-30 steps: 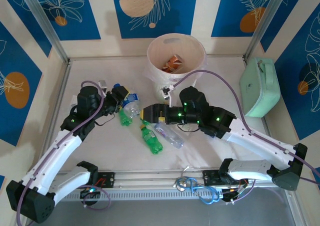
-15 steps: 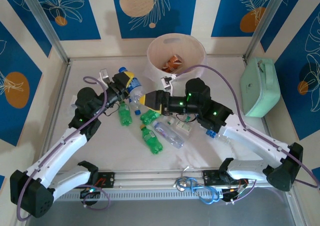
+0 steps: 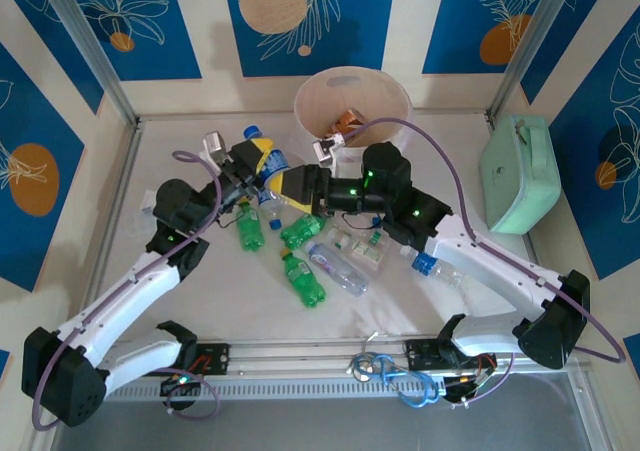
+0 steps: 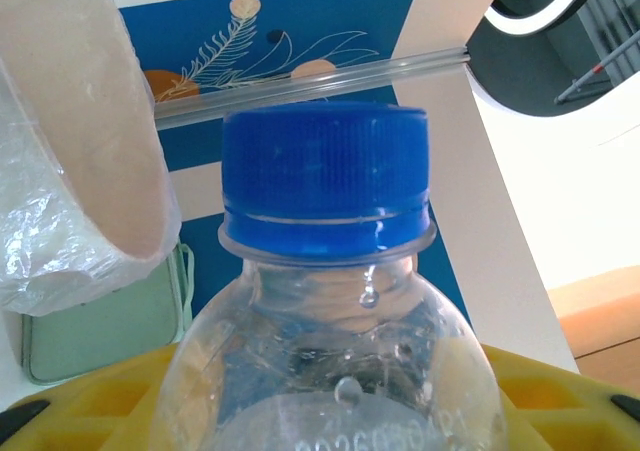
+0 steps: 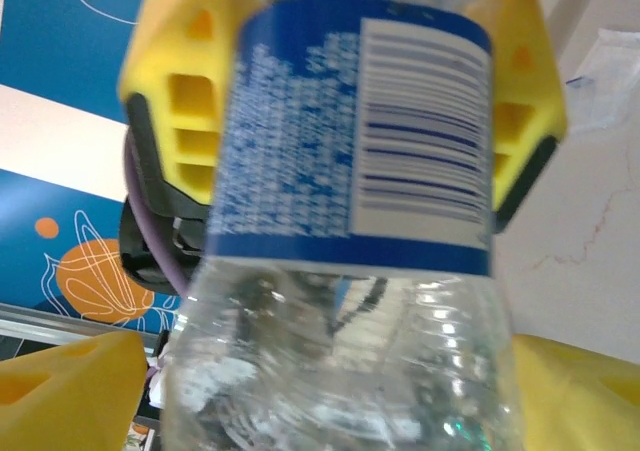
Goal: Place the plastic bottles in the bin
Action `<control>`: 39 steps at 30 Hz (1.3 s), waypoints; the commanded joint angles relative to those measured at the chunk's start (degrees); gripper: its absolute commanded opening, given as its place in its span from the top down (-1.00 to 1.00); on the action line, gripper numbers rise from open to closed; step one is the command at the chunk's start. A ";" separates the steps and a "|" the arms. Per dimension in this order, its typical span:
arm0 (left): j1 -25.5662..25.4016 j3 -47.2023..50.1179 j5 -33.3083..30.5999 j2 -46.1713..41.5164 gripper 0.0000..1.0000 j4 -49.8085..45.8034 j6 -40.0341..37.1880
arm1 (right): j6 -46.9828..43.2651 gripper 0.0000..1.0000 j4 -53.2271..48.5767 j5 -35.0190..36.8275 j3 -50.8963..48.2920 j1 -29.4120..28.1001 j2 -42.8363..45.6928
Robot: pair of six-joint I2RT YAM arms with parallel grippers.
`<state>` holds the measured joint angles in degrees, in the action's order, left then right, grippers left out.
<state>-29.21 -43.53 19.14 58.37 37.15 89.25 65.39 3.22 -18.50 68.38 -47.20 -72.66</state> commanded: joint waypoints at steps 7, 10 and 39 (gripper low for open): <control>-1.20 1.10 0.87 0.56 -0.07 6.65 1.10 | -0.87 -0.67 1.27 -1.41 1.49 0.29 -0.11; -1.42 1.16 1.08 0.95 -0.07 7.73 1.26 | -0.95 -0.59 1.33 -1.36 1.49 0.44 -0.11; -0.40 -13.31 -3.69 -7.57 -1.00 -37.41 -28.71 | -16.17 -0.25 -28.97 8.68 16.16 1.79 1.51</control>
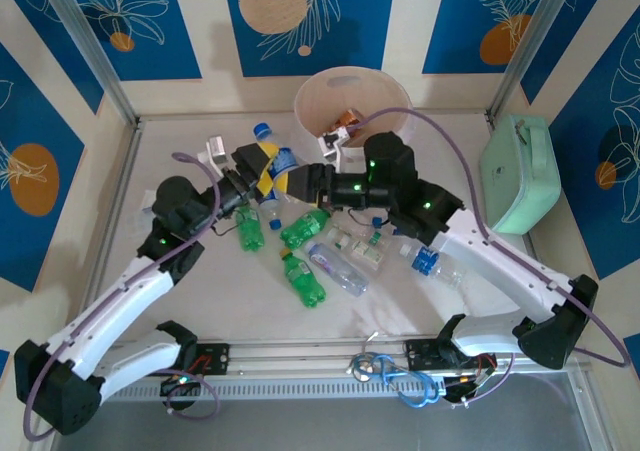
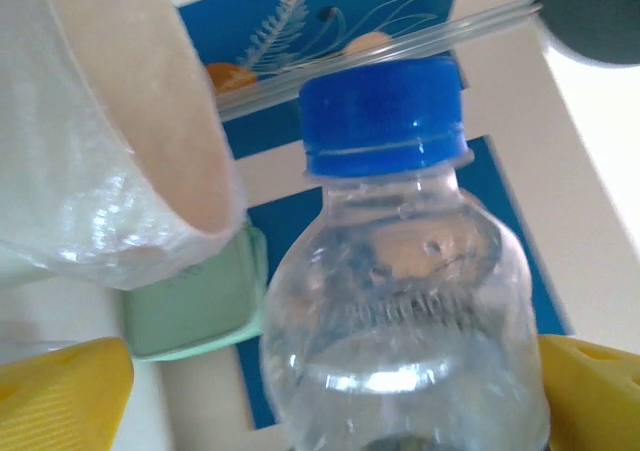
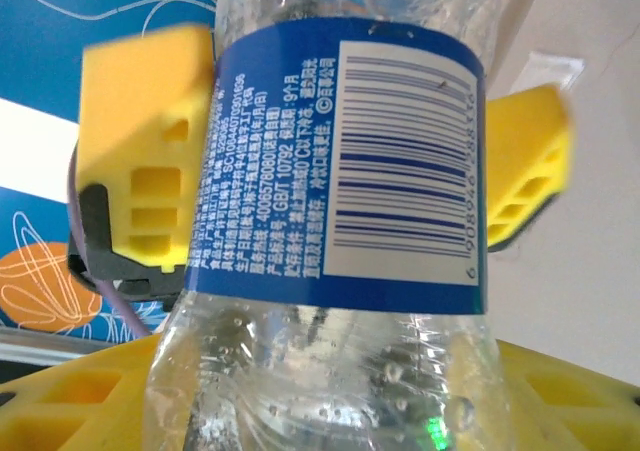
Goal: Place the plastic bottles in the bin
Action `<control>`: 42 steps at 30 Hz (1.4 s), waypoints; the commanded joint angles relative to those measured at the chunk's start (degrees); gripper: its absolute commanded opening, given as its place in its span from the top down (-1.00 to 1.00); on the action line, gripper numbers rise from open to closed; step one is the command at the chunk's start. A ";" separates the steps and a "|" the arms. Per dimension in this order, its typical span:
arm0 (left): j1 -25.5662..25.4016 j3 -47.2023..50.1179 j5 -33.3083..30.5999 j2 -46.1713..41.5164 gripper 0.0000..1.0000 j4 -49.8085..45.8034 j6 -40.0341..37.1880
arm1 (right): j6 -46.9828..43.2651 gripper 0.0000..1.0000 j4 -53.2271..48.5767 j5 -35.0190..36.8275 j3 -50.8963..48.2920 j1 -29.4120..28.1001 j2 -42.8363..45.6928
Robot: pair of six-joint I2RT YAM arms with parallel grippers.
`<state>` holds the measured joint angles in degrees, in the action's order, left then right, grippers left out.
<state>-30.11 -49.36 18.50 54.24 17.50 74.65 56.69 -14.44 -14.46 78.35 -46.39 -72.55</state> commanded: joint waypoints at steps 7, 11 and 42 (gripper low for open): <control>0.67 -17.25 -15.01 -4.24 -1.00 -43.02 -29.42 | -17.90 -0.21 -30.90 10.55 24.39 10.10 -3.57; 0.75 -18.33 -18.45 -3.82 -1.00 -49.47 -34.28 | -21.93 -0.21 -36.81 12.41 31.53 16.10 -7.89; 1.10 -9.18 -19.03 -4.23 -0.87 -53.75 -38.91 | -34.45 -0.60 -50.07 22.83 57.40 27.06 -38.12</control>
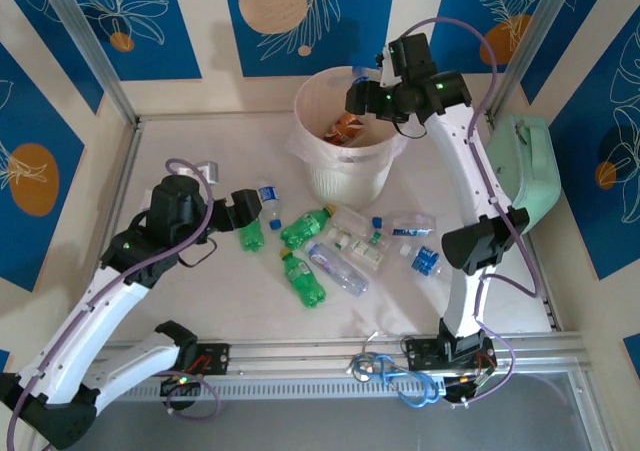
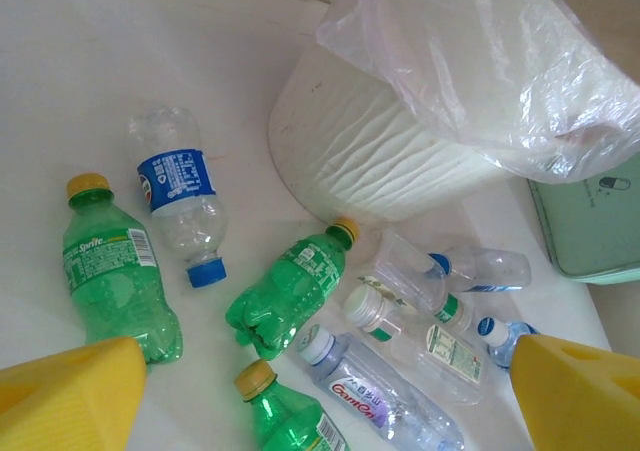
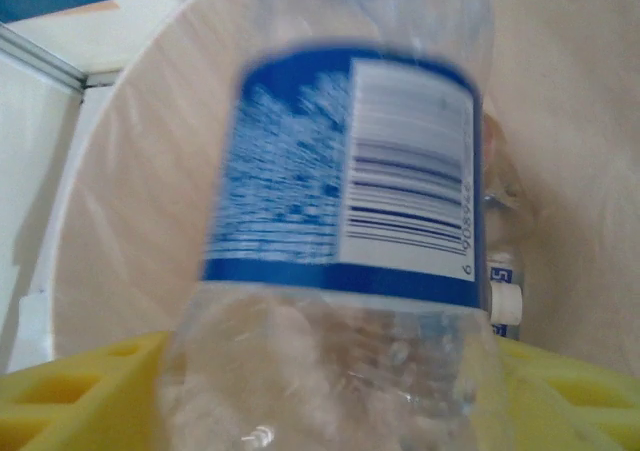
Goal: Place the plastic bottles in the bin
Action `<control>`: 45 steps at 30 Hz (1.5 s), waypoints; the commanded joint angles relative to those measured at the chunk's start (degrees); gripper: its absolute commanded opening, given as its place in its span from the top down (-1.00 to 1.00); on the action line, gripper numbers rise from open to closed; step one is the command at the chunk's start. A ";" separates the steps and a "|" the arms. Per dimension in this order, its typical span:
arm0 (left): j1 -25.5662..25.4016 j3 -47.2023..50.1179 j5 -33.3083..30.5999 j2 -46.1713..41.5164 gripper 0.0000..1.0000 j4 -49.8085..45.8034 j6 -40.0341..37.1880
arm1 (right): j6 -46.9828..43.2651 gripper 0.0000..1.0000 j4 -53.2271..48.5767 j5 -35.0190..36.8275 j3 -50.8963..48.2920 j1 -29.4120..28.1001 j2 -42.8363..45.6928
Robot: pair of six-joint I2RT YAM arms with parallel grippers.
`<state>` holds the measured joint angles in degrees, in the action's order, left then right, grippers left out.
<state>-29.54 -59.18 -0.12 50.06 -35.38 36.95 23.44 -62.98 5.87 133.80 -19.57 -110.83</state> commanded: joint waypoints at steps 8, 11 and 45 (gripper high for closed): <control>0.80 0.64 -0.76 -0.03 -0.88 -1.97 -1.02 | -0.93 -0.76 -4.19 4.52 6.03 0.00 1.28; 0.80 0.74 -0.58 -0.14 -0.87 -2.15 -0.81 | -0.58 -0.77 -5.93 6.49 6.92 -1.18 3.39; 0.80 8.62 4.99 1.40 -0.62 0.68 6.36 | 23.50 -0.76 0.85 -0.60 -81.85 -8.77 61.71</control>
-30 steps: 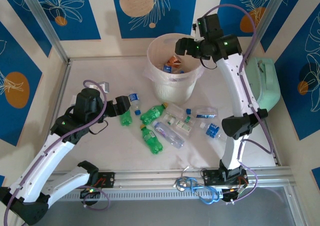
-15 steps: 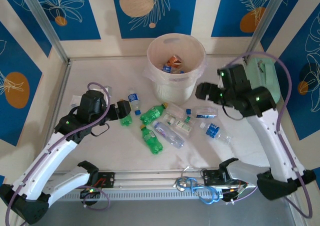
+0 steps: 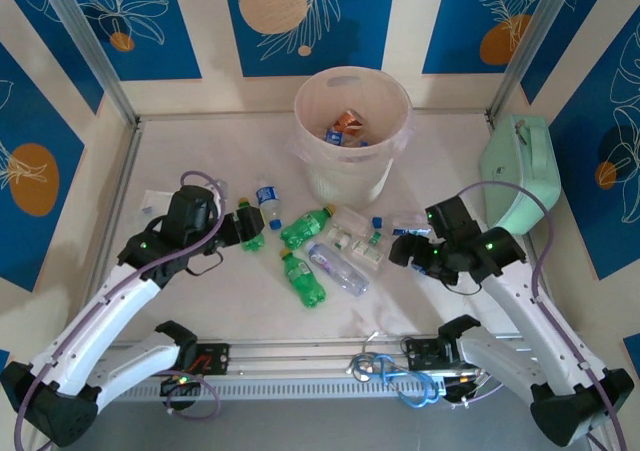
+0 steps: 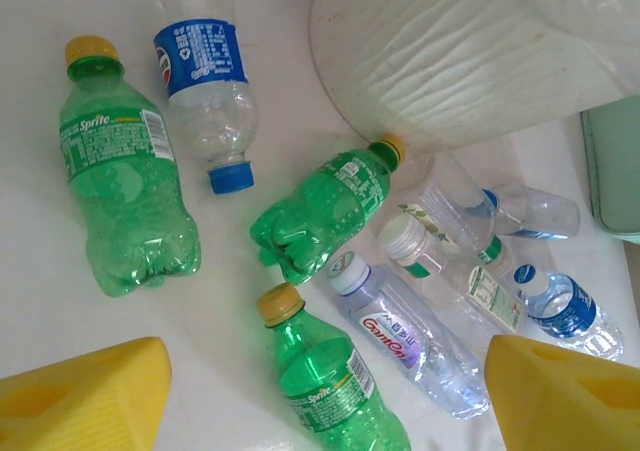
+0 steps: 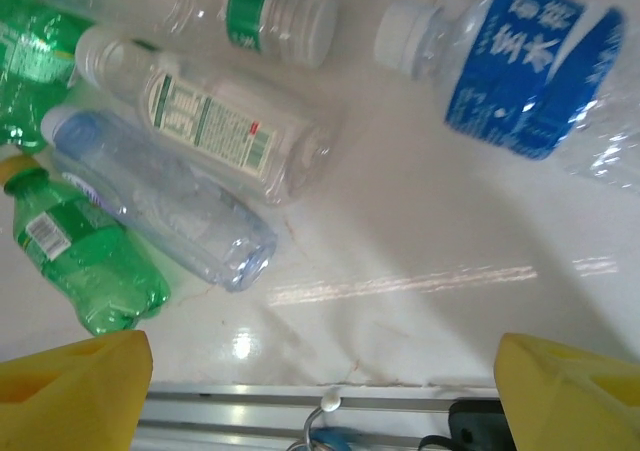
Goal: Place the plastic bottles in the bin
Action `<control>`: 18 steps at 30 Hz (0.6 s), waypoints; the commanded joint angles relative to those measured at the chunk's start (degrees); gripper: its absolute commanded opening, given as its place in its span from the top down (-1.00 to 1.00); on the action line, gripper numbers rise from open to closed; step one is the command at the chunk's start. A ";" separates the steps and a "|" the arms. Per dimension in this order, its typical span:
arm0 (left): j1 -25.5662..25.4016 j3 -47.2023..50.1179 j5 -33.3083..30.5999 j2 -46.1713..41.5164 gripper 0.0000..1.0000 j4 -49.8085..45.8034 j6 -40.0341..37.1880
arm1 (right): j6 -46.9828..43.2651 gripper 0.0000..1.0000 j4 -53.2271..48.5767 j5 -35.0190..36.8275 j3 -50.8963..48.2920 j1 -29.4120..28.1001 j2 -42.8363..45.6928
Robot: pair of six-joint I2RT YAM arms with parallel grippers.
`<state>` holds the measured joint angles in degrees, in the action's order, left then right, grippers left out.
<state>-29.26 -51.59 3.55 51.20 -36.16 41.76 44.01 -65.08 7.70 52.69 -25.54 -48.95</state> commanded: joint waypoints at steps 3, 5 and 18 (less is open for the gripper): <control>0.49 1.40 1.37 0.48 -0.61 1.88 2.32 | 4.82 -0.76 4.52 0.40 0.49 -9.89 -2.51; 0.52 1.41 1.22 0.52 -0.60 1.84 2.45 | 5.89 -0.75 4.52 2.78 3.39 -13.70 -4.58; 0.69 0.84 0.25 0.23 -0.59 0.27 2.25 | -4.26 -0.63 1.88 5.21 44.16 -20.75 -27.45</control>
<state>-29.26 -50.68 4.01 51.77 -35.40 43.66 44.56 -61.32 11.66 88.86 -45.82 -71.64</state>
